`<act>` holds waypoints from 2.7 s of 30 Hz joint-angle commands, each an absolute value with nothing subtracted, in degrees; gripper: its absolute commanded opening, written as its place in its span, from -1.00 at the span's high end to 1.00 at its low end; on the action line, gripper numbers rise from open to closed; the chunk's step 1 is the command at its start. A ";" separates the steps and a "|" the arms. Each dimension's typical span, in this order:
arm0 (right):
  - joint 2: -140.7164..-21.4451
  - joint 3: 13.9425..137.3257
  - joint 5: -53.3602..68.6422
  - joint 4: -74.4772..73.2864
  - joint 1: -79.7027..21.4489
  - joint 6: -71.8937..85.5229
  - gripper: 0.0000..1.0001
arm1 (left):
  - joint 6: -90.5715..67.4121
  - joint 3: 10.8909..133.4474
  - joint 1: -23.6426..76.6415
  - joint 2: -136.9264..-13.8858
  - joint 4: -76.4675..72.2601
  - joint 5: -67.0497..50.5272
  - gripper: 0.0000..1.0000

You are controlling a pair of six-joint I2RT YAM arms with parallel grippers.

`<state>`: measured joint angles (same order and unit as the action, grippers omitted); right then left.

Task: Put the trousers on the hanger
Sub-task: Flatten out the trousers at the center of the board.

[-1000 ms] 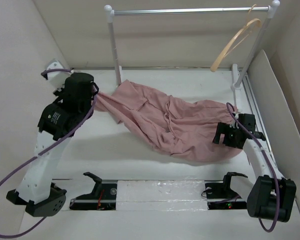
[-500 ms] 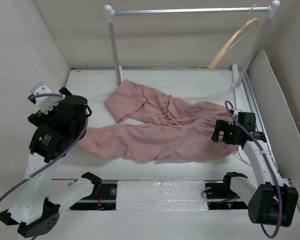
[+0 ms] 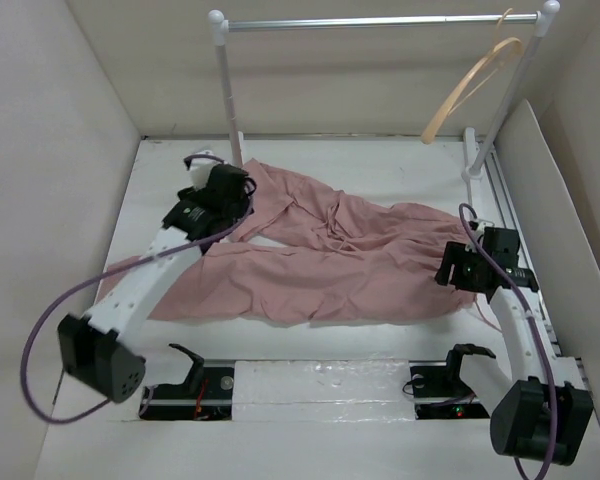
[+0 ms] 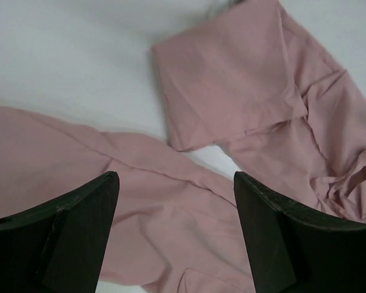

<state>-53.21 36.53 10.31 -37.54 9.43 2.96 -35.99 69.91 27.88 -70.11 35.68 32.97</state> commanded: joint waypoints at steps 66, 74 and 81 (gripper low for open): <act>-60.21 33.13 21.01 -26.45 8.61 -1.67 -0.83 | -29.26 97.54 -9.92 -107.47 30.12 21.72 0.50; -55.73 36.03 14.61 -30.85 8.61 1.65 -0.98 | -26.54 111.62 -6.60 -108.12 27.60 13.02 -0.46; -55.36 39.37 8.97 -31.10 9.31 7.64 -0.94 | -24.52 91.78 10.78 -95.02 18.73 13.44 -0.44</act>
